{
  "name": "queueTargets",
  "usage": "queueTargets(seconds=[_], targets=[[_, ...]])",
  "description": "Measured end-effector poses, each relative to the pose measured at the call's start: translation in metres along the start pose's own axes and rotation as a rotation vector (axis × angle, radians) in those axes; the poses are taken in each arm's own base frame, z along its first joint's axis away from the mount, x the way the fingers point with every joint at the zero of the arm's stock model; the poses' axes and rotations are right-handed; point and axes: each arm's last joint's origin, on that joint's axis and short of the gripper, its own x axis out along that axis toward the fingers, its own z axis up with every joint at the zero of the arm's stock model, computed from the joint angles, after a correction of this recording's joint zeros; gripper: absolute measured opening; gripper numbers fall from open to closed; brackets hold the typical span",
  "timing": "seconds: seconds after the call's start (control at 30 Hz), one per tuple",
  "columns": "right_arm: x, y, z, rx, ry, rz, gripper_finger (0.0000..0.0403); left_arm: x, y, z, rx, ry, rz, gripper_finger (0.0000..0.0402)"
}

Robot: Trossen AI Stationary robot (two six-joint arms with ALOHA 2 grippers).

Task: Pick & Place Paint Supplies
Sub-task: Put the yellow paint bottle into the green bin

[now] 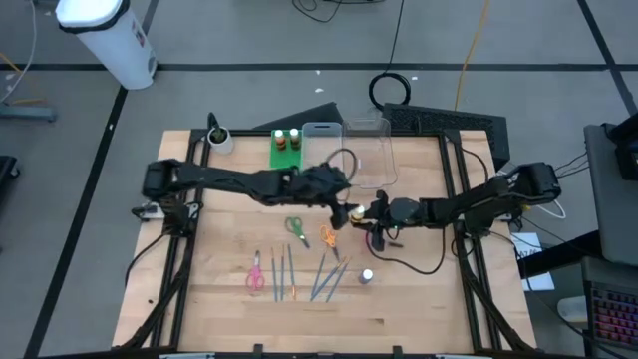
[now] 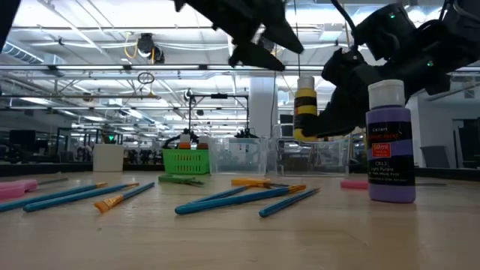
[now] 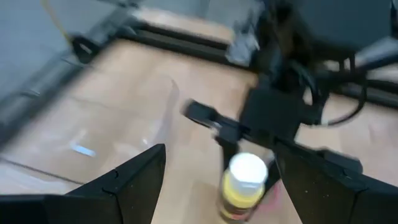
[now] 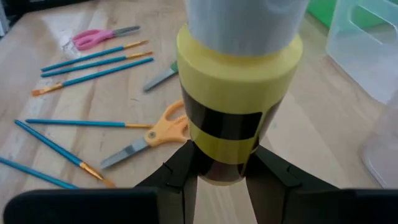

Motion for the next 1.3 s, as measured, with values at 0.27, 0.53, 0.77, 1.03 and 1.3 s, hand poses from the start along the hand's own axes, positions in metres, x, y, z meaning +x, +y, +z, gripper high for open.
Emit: queueTargets(seconds=[0.27, 0.53, 0.77, 1.03, 1.3], targets=[[0.001, 0.000, -0.003, -0.018, 0.018, -0.002, 0.0095, 0.036, -0.011, -0.018, 0.001, 0.065, -0.067, 0.0312], [0.001, 0.000, -0.003, -0.021, 0.020, 0.000, 0.0095, 0.044, -0.011, -0.026, -0.009, 0.096, -0.058, 0.0312], [0.001, 0.000, -0.003, -0.019, 0.022, 0.002, 0.0095, 0.044, -0.010, -0.028, 0.011, 0.112, -0.055, 0.0254], [0.001, 0.000, -0.003, -0.021, 0.020, -0.003, 0.0103, 0.043, -0.009, -0.027, 0.015, 0.099, -0.024, 0.0114], [-0.001, 0.001, 0.002, 0.000, -0.014, 0.004, 0.0172, 0.017, -0.008, -0.010, 0.059, 0.086, 0.003, 0.0114]])
